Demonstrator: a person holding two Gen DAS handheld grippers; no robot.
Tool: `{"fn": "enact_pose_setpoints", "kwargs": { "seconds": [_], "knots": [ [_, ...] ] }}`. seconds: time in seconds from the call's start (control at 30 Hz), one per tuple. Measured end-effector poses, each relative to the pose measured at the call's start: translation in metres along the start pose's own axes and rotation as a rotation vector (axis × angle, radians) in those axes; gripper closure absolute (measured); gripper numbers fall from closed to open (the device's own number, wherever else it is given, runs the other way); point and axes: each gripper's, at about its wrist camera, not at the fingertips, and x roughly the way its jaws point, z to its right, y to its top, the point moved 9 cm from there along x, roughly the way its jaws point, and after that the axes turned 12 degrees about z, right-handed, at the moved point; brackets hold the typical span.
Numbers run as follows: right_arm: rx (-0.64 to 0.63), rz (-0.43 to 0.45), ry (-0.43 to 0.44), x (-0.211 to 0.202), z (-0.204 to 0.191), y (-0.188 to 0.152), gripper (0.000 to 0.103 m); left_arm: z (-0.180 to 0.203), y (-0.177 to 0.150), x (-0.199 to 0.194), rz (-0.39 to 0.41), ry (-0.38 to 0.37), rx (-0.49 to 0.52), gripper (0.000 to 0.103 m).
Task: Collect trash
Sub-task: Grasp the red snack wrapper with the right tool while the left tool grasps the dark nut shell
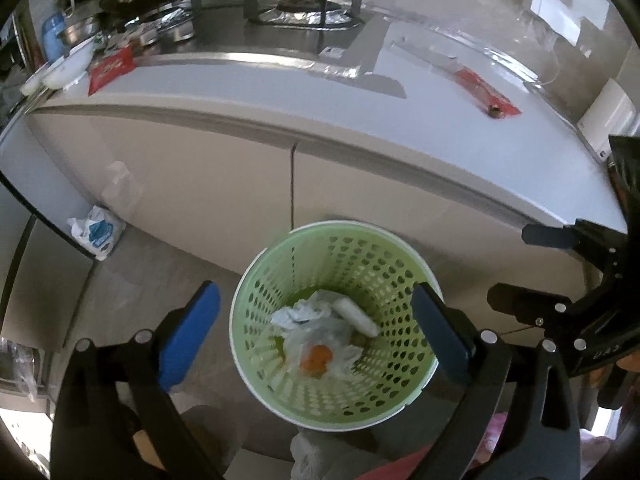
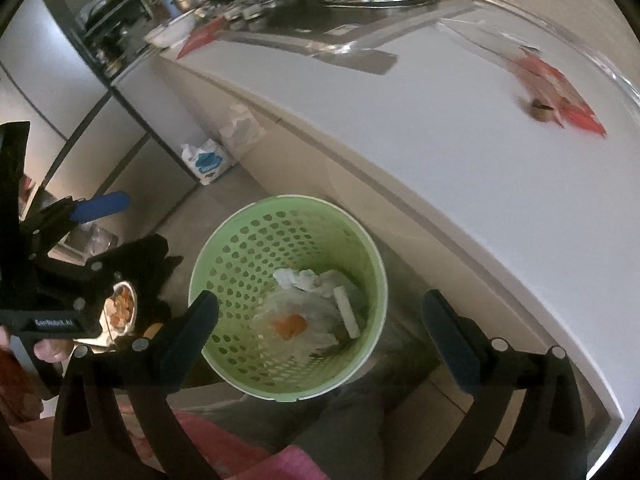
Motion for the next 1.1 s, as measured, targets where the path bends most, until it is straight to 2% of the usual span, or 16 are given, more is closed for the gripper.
{"fn": "enact_pose_setpoints", "kwargs": {
  "seconds": [0.23, 0.6, 0.83, 1.1],
  "knots": [
    [0.046, 0.033, -0.056, -0.017, 0.034, 0.013, 0.002, 0.021, 0.033, 0.010, 0.025, -0.039, 0.048, 0.010],
    [0.111, 0.086, -0.197, -0.033, 0.121, 0.054, 0.002, 0.076, 0.105, 0.050, 0.061, -0.132, 0.177, 0.008],
    [0.124, 0.101, -0.241, -0.020, 0.175, 0.089, 0.002, 0.117, 0.148, 0.085, 0.070, -0.179, 0.239, 0.008],
    [0.077, 0.089, -0.217, 0.017, 0.228, 0.138, 0.002, 0.149, 0.185, 0.122, 0.057, -0.189, 0.241, 0.008]
  ]
}}
